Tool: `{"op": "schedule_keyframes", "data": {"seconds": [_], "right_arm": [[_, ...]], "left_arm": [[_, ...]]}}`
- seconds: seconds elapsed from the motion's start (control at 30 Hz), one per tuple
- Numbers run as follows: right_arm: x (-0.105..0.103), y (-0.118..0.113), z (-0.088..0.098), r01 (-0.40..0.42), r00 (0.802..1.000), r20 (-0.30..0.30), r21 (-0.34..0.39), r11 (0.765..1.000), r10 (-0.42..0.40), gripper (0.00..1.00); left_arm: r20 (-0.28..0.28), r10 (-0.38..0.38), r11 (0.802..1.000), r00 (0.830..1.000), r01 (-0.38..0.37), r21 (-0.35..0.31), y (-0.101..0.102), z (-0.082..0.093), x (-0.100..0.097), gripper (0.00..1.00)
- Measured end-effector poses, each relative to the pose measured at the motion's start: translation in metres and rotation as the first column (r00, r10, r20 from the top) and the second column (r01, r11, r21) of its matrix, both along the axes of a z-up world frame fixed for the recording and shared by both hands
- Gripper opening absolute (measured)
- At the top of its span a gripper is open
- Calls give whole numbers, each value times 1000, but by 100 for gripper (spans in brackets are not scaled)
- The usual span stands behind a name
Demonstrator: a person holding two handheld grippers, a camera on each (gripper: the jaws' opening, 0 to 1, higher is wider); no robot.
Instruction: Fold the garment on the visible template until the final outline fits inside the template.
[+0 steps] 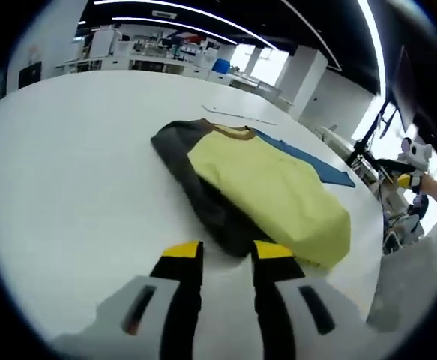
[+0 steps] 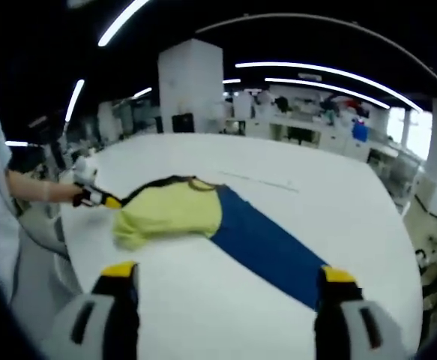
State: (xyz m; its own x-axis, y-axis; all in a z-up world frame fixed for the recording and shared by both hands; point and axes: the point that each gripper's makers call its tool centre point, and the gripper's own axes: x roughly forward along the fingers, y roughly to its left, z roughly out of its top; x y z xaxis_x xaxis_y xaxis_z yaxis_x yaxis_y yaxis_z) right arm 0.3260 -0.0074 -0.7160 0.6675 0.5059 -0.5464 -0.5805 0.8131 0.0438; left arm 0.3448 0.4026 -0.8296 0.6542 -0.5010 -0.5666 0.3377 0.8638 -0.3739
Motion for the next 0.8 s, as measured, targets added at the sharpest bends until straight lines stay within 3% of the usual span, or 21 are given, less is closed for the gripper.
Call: {"op": "schedule_keyframes", "data": {"seconds": [0.13,0.3,0.47,0.6,0.73,0.8], "right_arm": [[-7,2,2,-2,1000,-5,6,1000,2,97],[-9,0,14,-8,1000,8,13,1000,8,97],[-12,-1,26,0,1000,29,35,999,-1,96],[-22,-2,29,-20,999,31,37,999,18,97],[-24,-13,30,-15,999,47,54,998,13,96],[-23,-17,30,-20,998,52,77,997,16,96]], "left_arm": [[5,-2,1000,1000,2,-1,-3,2,2,19],[19,16,1000,1000,-16,7,1,3,4,0],[-1,44,999,999,-44,11,4,6,2,0],[5,51,997,999,-51,55,7,12,3,0],[24,69,995,997,-71,64,7,26,9,0],[32,70,992,997,-73,100,7,34,13,0]]}}
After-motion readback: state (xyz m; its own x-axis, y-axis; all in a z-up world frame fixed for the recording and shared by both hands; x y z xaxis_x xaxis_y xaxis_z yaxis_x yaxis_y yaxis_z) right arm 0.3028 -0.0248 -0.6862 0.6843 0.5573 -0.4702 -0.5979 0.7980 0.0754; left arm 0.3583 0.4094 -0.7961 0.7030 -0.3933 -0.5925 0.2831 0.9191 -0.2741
